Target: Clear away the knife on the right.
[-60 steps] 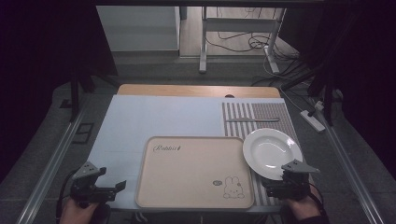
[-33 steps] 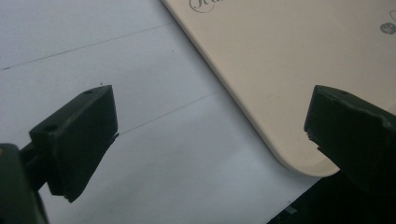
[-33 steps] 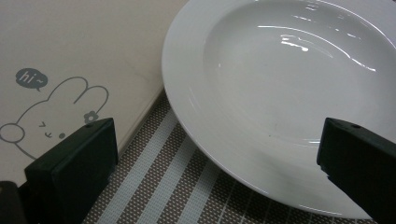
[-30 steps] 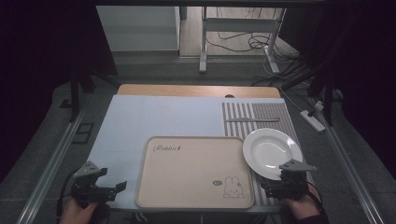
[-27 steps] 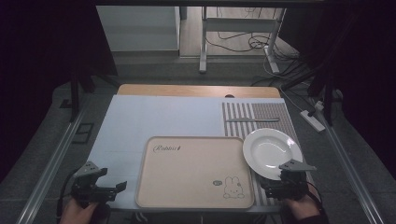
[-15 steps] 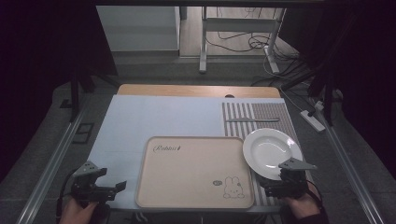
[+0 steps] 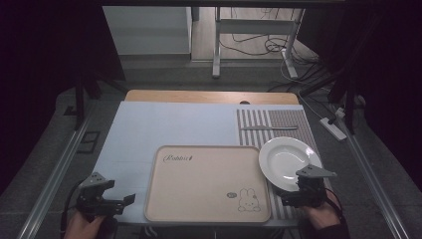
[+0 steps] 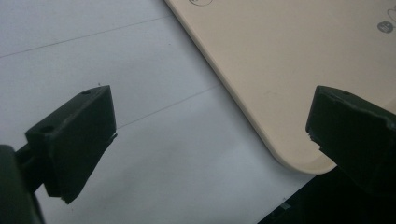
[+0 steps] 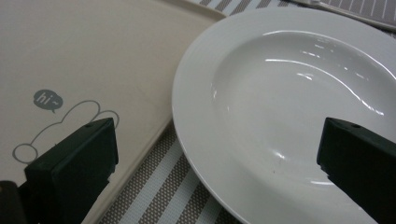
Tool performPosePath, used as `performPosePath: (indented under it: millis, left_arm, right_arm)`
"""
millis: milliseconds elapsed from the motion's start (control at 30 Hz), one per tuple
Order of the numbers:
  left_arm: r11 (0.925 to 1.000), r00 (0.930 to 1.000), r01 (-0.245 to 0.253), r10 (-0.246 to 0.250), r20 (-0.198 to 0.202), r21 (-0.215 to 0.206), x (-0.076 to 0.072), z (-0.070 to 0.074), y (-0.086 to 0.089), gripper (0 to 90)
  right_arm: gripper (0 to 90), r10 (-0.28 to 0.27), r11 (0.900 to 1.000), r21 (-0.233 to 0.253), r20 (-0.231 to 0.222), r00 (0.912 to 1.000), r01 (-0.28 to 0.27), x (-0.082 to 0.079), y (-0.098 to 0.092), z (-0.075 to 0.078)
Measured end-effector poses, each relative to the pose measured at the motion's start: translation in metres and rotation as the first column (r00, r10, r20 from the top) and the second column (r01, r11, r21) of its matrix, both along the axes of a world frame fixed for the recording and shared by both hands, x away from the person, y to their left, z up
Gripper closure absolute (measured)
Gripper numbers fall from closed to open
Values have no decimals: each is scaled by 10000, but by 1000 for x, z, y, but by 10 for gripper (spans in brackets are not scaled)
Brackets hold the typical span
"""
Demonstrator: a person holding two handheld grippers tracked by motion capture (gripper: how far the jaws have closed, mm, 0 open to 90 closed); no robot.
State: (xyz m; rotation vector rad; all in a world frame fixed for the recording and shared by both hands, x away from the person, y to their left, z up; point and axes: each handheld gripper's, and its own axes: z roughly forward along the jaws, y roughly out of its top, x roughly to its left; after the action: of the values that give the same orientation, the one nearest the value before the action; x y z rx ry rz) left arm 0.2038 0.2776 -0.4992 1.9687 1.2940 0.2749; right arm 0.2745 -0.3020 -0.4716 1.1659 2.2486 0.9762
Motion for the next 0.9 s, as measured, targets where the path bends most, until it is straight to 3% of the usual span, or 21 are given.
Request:
performPosePath:
  millis: [267,433,733,900]
  left_arm:
    - [9999,10000,46,-47,25,151,0,0,-2,27]
    - [9998,10000,54,-55,23,190,0,0,-2,27]
    - [9998,10000,84,-84,11,198,0,0,-2,27]
    - [9999,10000,58,-58,-3,159,0,0,-2,27]
  right_arm:
    - [0,152,9999,23,-173,9997,-152,10,2,0]
    - [0,36,9958,913,-589,9983,18,19,3,3]
    - [0,242,9980,592,-491,9985,-212,31,10,2]
    - [0,423,9945,981,-657,9969,-357,39,13,3]
